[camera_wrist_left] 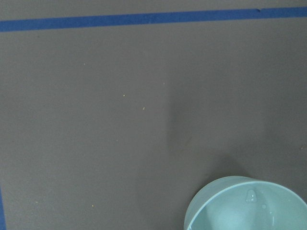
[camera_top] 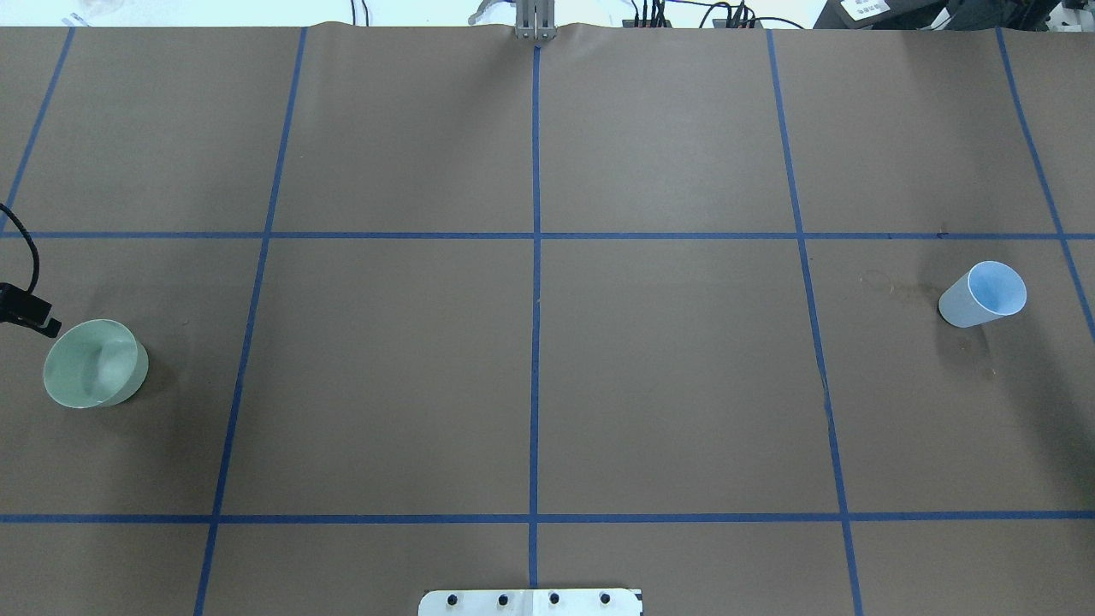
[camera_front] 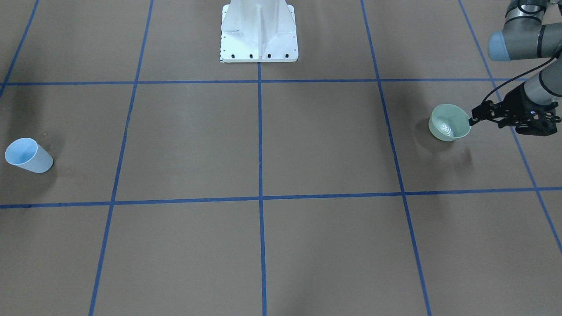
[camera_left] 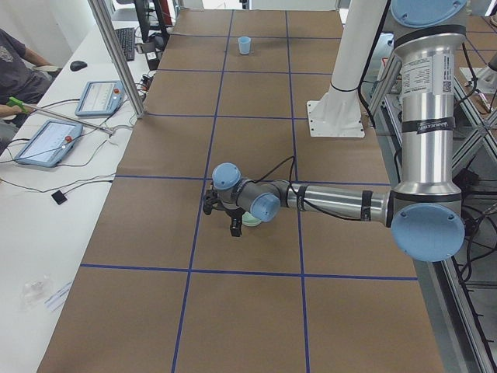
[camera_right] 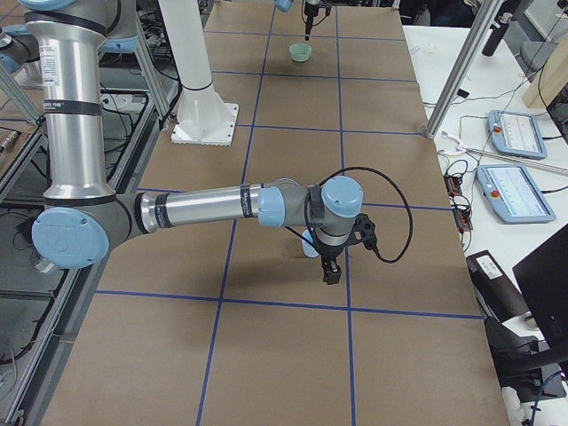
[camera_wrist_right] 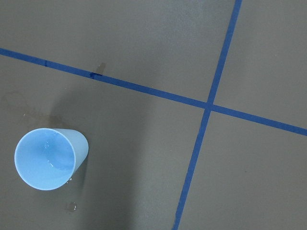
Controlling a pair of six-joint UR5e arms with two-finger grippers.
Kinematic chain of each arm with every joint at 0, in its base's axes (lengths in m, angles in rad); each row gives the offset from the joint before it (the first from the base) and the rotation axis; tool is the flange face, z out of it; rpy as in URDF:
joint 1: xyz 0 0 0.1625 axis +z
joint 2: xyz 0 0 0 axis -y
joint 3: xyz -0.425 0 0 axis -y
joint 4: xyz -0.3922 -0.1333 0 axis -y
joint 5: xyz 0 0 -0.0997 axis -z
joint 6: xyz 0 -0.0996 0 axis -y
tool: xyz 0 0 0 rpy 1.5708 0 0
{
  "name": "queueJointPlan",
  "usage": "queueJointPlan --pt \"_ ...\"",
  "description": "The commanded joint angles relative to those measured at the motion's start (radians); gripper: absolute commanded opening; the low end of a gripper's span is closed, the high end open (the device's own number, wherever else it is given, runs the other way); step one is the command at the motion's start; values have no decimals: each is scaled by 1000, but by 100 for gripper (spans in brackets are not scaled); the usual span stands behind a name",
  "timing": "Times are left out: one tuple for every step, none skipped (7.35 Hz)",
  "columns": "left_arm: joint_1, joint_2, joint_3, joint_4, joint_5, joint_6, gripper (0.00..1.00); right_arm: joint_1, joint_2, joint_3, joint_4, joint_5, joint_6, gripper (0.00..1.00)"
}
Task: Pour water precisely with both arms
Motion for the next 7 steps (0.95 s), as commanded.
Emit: queueJointPlan --pt "41 1 12 -5 0 -7 100 -2 0 -1 -2 0 0 100" --pt "58 1 12 -3 0 -6 100 -2 0 -1 0 0 0 100" --pt "72 1 14 -6 0 -4 100 -2 0 -1 -2 0 0 100" --pt "76 -2 14 -6 0 -4 90 -2 0 -1 -2 0 0 100" --pt "76 -2 14 -6 1 -3 61 -2 0 -2 0 0 0 100" --pt "76 -2 17 -6 1 -3 35 -2 0 -2 0 0 0 100" --pt "76 -4 21 -8 1 -3 19 -2 0 -2 -2 0 0 100"
